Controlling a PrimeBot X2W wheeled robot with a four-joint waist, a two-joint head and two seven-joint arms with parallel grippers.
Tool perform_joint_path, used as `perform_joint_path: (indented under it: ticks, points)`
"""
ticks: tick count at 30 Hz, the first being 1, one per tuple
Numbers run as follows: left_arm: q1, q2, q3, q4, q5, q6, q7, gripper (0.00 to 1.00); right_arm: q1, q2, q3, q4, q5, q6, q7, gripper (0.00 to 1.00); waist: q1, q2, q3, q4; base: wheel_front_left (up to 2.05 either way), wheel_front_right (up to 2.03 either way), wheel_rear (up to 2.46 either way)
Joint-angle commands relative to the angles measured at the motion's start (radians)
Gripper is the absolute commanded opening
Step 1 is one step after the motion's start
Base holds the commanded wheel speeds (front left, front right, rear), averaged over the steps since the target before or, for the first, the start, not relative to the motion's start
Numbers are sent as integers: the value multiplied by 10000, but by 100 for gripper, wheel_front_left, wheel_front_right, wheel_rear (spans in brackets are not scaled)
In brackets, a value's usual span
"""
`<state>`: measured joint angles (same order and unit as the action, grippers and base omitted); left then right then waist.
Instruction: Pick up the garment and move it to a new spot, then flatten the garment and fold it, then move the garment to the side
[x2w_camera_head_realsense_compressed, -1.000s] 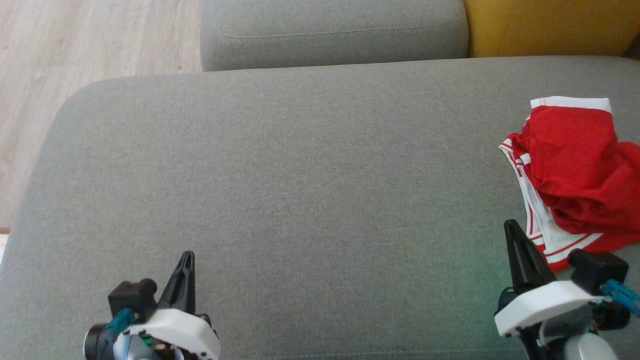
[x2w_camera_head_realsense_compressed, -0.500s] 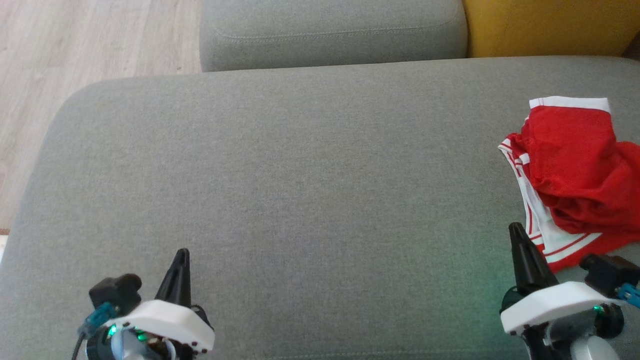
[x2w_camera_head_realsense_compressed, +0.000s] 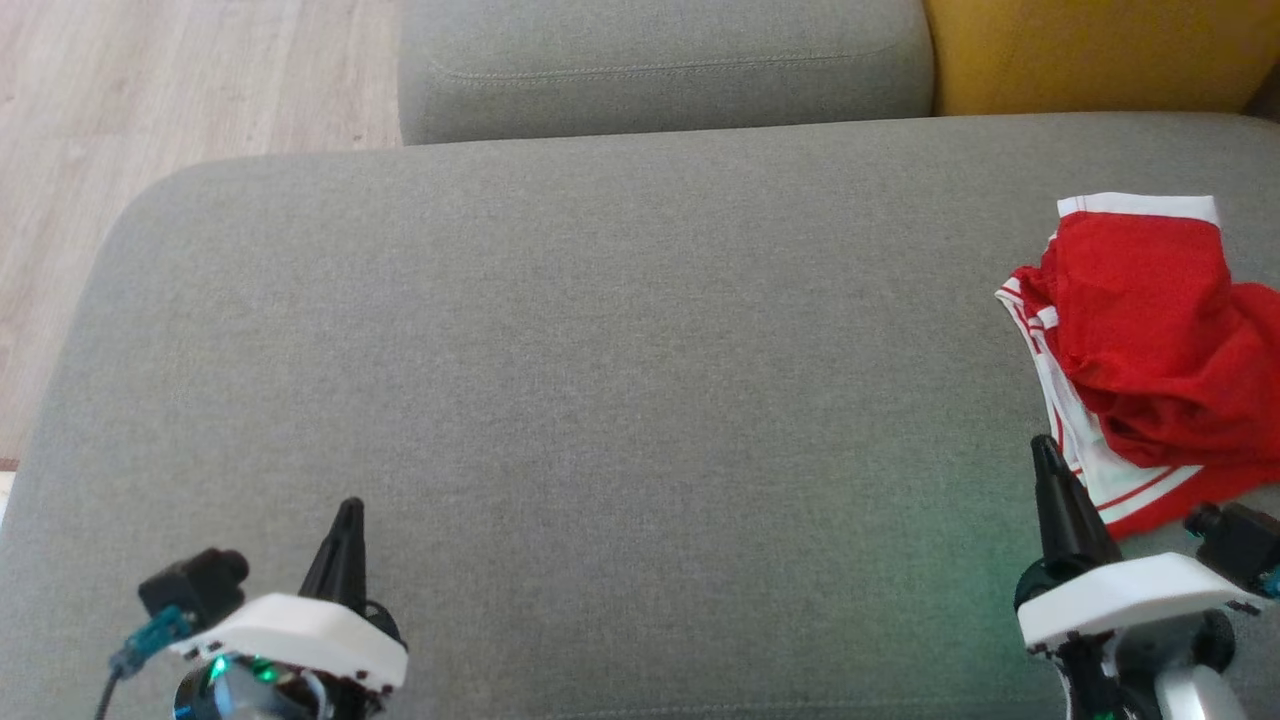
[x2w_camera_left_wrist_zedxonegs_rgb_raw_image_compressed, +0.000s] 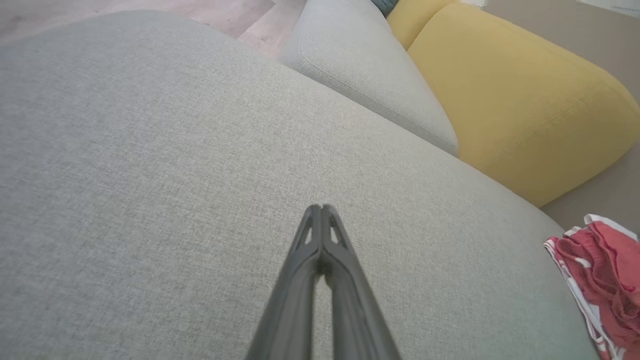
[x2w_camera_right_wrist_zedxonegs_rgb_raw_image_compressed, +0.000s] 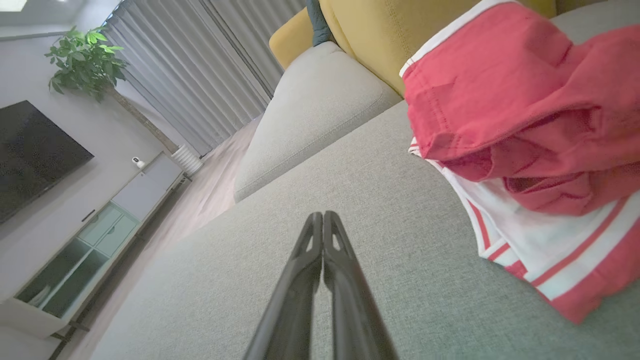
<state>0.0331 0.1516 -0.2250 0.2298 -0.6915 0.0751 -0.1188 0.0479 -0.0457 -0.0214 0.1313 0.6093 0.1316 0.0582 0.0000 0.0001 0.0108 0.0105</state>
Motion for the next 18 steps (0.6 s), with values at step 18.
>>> perform_joint_path:
  ticks: [18]
  points:
    - [-768,-119,859,-200,-2085,-487,444,0,-717,-140,-153,8,2273,-4,81,0,0,-1,-16,-22,0,0,0]
